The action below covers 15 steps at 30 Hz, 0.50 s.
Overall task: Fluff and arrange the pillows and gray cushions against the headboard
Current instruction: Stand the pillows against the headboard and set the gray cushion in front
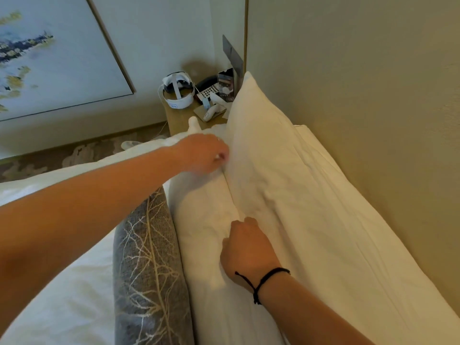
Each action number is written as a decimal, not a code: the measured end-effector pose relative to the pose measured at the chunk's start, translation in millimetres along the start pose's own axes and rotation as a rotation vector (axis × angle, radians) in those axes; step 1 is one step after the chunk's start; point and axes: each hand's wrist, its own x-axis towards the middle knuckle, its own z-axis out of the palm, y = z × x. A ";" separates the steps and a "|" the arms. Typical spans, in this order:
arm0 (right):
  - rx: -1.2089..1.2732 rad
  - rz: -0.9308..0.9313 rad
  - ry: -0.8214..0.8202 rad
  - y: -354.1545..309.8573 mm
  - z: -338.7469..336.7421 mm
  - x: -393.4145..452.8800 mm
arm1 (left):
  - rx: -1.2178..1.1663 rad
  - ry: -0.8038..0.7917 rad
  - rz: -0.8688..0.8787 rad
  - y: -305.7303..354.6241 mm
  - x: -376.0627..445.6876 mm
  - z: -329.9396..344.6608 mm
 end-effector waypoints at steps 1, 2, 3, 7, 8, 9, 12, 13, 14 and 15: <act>0.001 -0.012 0.023 0.8 5.8 -11.0 | 0.053 -0.107 0.084 14.4 -12.5 5.0; -0.021 -0.028 0.031 2.4 13.1 -23.9 | 0.113 -0.189 0.164 27.5 -23.8 11.4; -0.054 -0.041 0.035 4.5 21.6 -38.6 | 0.178 -0.243 0.241 38.9 -34.6 17.5; -0.069 0.001 0.138 14.5 41.2 -103.8 | 0.268 -0.324 0.355 65.2 -58.5 31.2; -0.097 0.019 0.145 17.2 44.3 -120.6 | 0.260 -0.335 0.342 69.2 -61.4 31.8; -0.129 0.040 0.141 20.1 47.4 -136.6 | 0.253 -0.318 0.329 72.0 -64.8 32.9; -0.112 0.115 0.151 30.1 56.7 -183.7 | 0.274 -0.202 0.297 78.8 -69.6 36.5; -0.099 0.148 0.146 32.4 60.5 -198.6 | 0.256 -0.197 0.288 80.1 -70.1 35.7; -0.082 0.183 0.142 35.1 64.8 -212.3 | 0.219 -0.196 0.274 81.1 -70.3 34.3; -0.064 0.216 0.144 37.5 69.4 -225.0 | 0.162 -0.190 0.247 81.7 -71.7 33.9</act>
